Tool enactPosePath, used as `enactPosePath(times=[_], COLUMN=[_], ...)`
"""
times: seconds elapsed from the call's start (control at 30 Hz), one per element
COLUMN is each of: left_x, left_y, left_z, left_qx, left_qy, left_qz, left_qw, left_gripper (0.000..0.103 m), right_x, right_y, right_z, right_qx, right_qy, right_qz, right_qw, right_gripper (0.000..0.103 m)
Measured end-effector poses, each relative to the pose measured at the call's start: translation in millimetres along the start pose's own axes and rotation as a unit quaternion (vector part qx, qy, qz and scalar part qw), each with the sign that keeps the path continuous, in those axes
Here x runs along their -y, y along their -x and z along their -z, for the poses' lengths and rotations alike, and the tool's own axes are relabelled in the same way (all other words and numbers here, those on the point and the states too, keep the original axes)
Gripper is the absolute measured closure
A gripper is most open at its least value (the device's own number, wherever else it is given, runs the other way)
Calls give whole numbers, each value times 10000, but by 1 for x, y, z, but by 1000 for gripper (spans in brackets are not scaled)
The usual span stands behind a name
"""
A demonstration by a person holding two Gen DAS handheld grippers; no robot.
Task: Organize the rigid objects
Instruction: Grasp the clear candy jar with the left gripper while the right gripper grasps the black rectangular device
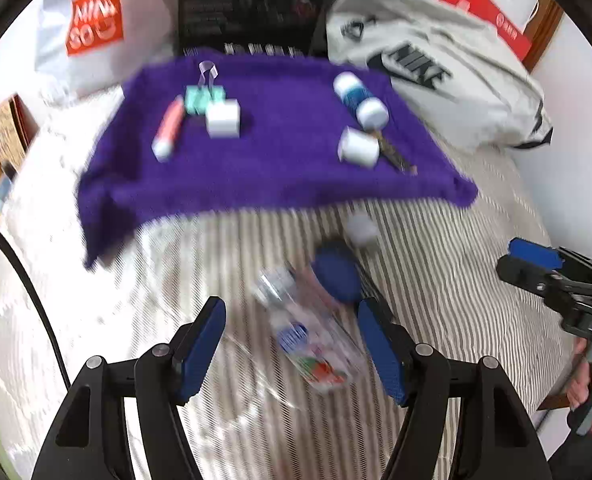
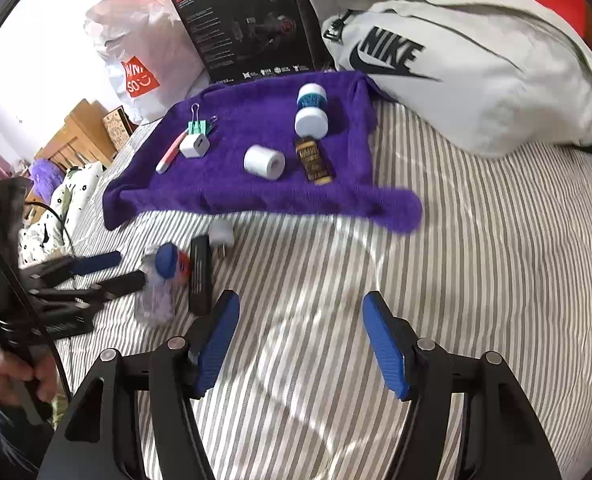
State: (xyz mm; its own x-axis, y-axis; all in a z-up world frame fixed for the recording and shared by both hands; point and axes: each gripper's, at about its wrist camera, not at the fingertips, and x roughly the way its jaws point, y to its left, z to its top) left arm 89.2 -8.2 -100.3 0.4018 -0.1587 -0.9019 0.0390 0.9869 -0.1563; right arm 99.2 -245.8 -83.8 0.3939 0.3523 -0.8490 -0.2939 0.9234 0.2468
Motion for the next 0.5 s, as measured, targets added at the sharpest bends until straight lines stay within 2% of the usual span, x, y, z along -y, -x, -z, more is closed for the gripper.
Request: enactPosePath(times=[0.2,0.37,0.5], left_x=[8,4,8], left_y=[-20,-12,-17], left_z=[14,19,15], left_qx=[-239,-191,-156], left_qy=[-101,-344,-420], left_qz=[-193,-779,-815], left_qw=[9995,9962,9957], left_gripper=[33,32,32], right_x=[-5,-13,-17], right_y=[2,-4,-11], right_z=[22,28,25], right_qx=[-95,-164,-223], right_qy=[29,133,194], right_qz=[-53,-168,-186], right_qw=[9999,9996,9994], right_gripper=[39,39,39])
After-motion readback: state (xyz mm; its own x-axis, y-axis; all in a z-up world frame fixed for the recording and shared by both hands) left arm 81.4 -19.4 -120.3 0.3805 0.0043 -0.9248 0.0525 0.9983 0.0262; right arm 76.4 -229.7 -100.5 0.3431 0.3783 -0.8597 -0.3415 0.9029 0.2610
